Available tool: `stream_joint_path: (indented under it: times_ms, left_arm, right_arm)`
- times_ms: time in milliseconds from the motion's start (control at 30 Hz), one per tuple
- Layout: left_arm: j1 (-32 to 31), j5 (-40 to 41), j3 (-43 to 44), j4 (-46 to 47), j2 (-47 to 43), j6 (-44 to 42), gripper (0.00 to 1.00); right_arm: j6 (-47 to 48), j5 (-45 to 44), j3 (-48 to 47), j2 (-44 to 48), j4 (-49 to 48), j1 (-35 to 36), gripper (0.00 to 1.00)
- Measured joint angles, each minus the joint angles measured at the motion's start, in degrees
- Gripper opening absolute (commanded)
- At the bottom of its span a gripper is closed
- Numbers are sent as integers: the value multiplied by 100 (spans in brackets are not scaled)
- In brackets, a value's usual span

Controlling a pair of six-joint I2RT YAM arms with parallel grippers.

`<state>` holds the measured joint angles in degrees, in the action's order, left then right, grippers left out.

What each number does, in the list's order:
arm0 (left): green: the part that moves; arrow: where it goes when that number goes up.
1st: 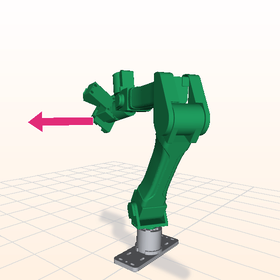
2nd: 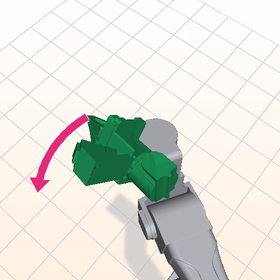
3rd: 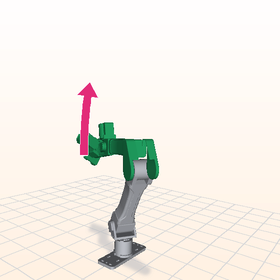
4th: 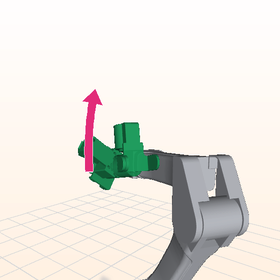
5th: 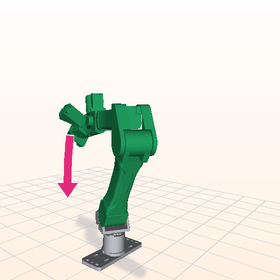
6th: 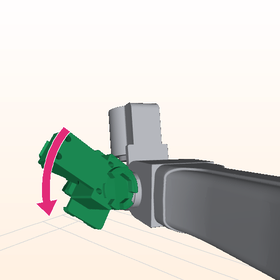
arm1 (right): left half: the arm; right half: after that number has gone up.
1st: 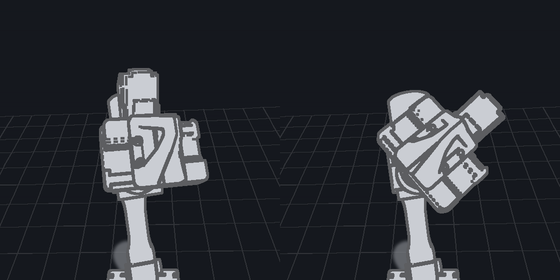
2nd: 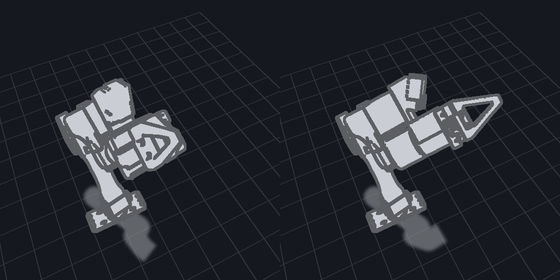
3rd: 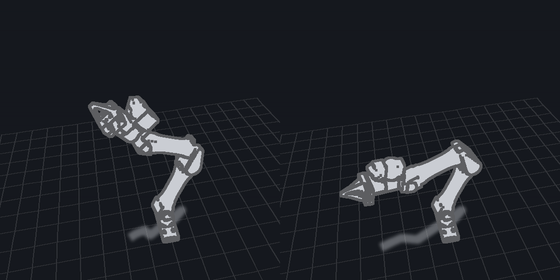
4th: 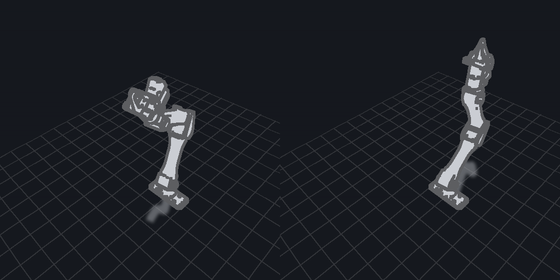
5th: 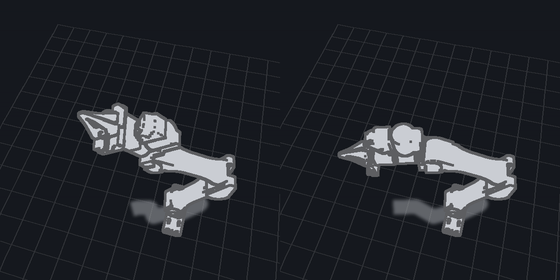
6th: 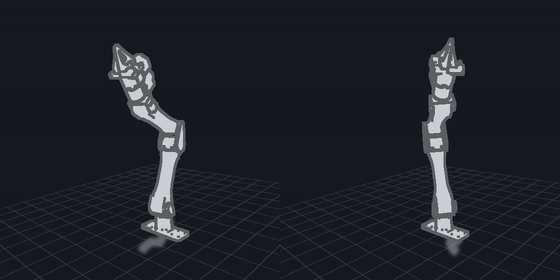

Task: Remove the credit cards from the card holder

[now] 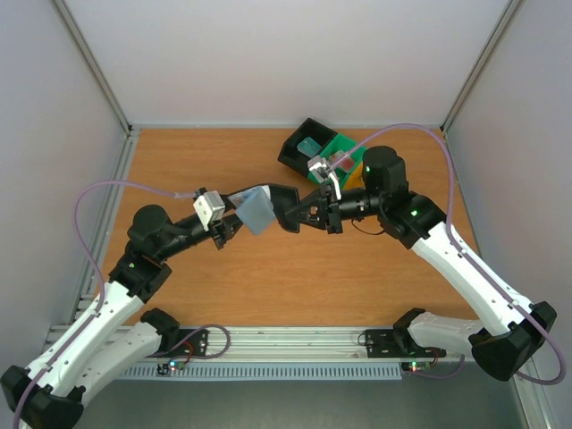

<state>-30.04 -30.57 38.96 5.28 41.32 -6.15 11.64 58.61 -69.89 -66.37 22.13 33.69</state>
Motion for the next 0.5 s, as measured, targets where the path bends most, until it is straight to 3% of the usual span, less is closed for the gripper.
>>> stream_joint_path:
  times_ms: [67,100,233,333,500]
  left_arm:
    - [0,22,0,0,2,17,41]
    - [2,-13,0,2,0,44,37]
    - [2,-544,0,15,-7,151,7]
    - [7,-975,-9,33,-20,256,0]
    - [20,-1058,-15,-269,-22,610,0]
  right_arm:
    - [116,37,0,0,57,109,1]
    - [166,37,-2,0,87,131,1]
    - [348,-42,-2,-11,197,164,1]
    - [439,-284,-4,-59,278,164,3]
    - [546,-1054,-140,-197,549,166,41]
